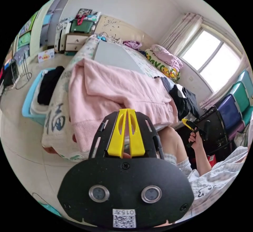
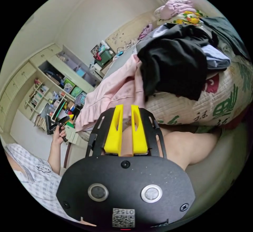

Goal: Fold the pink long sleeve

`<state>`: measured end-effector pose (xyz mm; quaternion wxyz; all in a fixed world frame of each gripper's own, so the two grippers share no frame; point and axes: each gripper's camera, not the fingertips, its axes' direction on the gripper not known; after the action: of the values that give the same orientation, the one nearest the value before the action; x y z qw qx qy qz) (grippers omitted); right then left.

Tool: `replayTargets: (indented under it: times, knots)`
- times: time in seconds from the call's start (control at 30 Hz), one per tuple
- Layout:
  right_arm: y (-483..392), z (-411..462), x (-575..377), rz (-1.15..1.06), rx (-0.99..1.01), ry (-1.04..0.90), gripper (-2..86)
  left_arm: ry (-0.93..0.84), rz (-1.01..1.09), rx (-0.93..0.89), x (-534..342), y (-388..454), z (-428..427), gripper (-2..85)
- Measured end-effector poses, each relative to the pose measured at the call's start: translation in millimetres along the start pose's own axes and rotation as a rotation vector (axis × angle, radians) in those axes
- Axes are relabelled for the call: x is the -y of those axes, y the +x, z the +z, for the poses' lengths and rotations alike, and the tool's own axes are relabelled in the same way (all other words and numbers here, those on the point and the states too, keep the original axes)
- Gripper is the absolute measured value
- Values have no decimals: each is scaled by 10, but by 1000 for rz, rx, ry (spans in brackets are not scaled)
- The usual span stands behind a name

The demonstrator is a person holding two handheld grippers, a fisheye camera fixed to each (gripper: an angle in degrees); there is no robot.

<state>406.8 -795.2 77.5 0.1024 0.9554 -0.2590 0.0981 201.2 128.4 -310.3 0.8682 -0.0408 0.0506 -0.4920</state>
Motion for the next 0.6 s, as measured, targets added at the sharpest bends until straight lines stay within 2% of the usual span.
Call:
replayTargets:
  times: [0.17, 0.3, 0.43, 0.6]
  knots:
    - [200, 218, 381, 47, 42, -82, 120, -10, 202, -133, 821, 858, 746, 67]
    - [234, 281, 468, 63, 55, -97, 125, -70, 322, -175, 1527, 1764, 1938, 87]
    - [353, 270, 586, 76, 133, -106, 119, -186, 439, -74, 2062, 2714, 3226, 116]
    - [555, 174, 709, 71, 183, -133, 108, -323, 642, 91, 2277, 3601, 4465, 120]
